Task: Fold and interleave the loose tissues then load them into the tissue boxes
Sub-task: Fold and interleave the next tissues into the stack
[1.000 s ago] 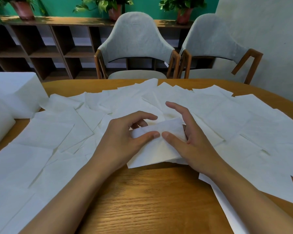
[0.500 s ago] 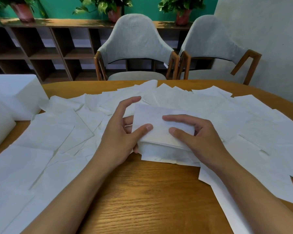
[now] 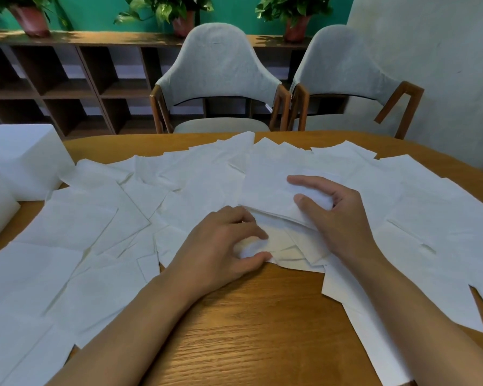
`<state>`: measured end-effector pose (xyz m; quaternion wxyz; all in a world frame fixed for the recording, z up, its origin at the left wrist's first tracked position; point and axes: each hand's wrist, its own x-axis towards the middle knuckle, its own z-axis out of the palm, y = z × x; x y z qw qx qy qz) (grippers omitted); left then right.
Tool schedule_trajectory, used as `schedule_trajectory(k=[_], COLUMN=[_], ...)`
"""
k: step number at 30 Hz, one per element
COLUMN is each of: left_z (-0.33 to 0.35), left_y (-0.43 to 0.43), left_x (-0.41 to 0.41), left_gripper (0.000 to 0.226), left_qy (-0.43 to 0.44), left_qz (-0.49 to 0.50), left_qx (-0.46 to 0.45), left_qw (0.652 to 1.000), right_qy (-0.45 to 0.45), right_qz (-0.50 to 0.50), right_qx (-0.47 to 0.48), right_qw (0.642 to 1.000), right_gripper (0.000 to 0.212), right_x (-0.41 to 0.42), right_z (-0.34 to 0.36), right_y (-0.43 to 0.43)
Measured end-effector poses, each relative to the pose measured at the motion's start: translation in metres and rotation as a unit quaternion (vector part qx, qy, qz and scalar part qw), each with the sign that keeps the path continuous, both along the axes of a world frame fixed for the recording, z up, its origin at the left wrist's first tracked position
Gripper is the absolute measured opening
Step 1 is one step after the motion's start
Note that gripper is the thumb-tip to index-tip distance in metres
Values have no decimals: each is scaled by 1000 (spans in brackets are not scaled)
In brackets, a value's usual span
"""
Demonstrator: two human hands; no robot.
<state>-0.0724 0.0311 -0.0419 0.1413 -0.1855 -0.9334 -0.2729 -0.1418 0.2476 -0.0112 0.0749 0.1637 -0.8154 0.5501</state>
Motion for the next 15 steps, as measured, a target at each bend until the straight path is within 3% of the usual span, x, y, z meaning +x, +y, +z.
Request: schedule_trajectory(k=[4,9,13,15], left_z=[3,13,27,32], left_y=[2,0,-1,0], left_x=[2,8,13,14], left_gripper=[29,6,8,10], left_qy=[-6,-28,-15,-10], left_qz=[-9,9,29,47], left_qx=[26,122,176,220], left_qw=[1000,992,984,974], right_qy=[-3,-4,-6,3], right_qz=[2,8,39,83], right_qx=[10,25,15,-5], right_qw=[1000,1000,999,997], right_gripper=[27,26,18,29], right_x=[0,-2,0,6], right_z=[-2,-5,-4,1], right_y=[-1,-2,-2,-3])
